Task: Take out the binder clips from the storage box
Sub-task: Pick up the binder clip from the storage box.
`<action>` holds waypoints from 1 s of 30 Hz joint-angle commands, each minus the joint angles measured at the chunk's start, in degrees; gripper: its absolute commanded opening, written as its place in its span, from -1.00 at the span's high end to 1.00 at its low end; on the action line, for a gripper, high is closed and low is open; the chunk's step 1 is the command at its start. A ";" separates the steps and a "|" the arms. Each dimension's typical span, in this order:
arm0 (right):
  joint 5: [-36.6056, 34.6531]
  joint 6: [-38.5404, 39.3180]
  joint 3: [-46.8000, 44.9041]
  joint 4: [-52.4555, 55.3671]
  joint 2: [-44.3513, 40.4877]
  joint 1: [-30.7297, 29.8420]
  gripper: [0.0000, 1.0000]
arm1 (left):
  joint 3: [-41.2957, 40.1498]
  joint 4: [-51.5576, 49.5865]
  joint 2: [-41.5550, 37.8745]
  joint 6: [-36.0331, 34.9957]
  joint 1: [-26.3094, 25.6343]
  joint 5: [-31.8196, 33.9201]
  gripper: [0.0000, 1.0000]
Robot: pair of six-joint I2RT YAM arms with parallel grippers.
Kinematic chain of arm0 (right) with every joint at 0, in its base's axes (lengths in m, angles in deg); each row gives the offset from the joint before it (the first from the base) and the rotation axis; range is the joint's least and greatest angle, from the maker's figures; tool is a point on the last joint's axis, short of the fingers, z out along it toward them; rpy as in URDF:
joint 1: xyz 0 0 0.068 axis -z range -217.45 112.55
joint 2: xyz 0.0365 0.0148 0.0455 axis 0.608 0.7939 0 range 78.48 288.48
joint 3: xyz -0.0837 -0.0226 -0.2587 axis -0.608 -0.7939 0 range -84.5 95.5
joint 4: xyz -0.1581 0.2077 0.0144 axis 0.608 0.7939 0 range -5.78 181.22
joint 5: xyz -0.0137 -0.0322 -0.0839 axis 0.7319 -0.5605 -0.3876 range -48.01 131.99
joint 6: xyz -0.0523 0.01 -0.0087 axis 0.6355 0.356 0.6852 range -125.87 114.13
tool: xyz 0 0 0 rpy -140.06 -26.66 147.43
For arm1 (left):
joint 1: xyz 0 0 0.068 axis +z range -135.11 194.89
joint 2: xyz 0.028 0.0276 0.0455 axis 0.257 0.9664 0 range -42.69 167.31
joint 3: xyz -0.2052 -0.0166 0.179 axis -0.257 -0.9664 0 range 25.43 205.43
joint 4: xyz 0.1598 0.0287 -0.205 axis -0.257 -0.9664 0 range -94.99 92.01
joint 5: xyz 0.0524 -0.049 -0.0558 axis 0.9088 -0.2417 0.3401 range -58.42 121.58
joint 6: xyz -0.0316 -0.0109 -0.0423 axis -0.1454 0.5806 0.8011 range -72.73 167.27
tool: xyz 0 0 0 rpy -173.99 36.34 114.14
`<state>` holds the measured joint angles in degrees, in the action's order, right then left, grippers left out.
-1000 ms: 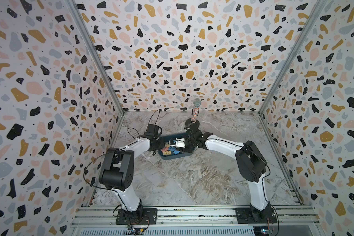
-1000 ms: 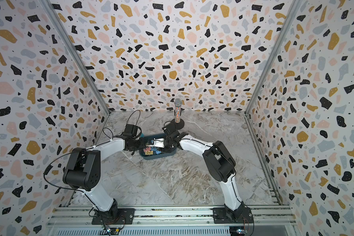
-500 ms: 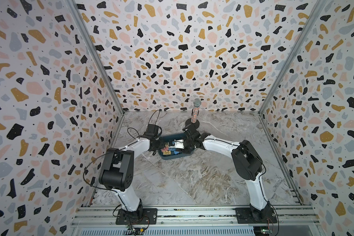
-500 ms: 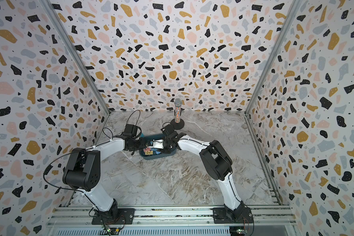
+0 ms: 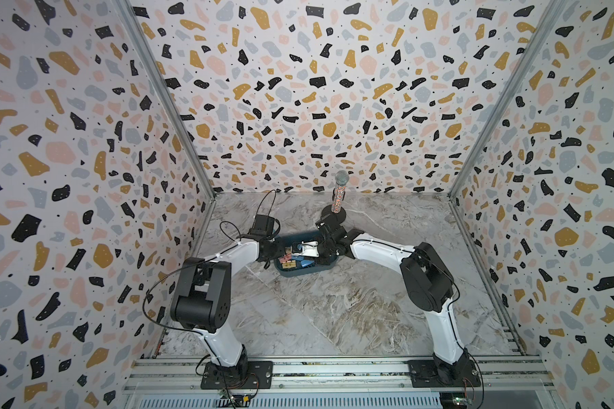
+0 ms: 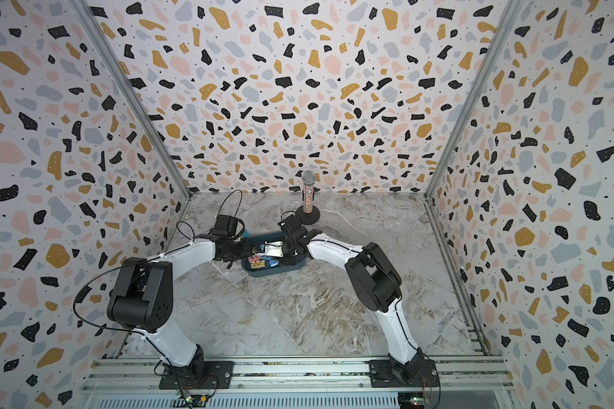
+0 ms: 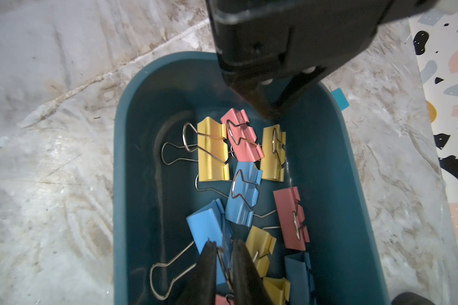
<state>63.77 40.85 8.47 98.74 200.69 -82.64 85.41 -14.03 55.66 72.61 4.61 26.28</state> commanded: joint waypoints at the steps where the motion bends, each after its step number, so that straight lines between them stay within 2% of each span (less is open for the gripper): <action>1: -0.05 0.57 1.89 2.17 0.61 -0.34 0.71 | -0.24 -0.14 -2.18 0.50 0.09 -0.55 0.35; 18: 0.88 1.09 1.25 4.03 -3.87 -0.31 0.99 | -0.14 -0.51 -2.19 0.42 0.18 -0.24 0.34; 30: -0.17 1.71 1.03 5.08 -8.27 -0.32 1.00 | -0.13 -0.58 -2.15 0.59 0.35 -0.37 0.34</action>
<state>63.29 42.03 8.58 101.85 197.13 -82.68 85.41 -14.40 55.44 72.96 4.63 26.24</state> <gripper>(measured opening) 0.058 0.329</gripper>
